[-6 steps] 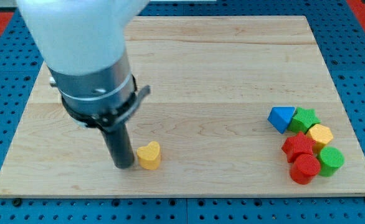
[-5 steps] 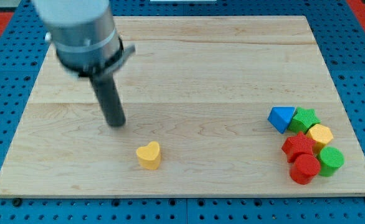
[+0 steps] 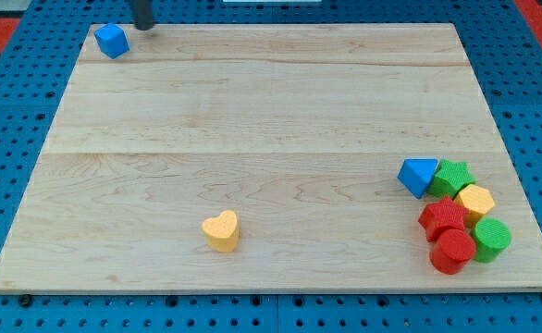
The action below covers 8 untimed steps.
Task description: Move the blue cube to the top of the yellow heart
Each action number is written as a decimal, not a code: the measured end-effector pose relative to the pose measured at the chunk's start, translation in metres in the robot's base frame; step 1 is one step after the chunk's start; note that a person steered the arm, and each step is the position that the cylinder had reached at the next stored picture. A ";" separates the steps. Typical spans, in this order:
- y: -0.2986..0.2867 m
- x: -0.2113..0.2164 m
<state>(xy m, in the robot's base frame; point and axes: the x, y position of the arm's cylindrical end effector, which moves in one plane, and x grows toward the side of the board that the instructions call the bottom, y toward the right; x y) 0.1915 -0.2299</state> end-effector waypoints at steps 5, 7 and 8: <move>0.120 0.185; 0.109 0.221; 0.105 0.201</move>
<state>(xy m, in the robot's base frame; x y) 0.3925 -0.1250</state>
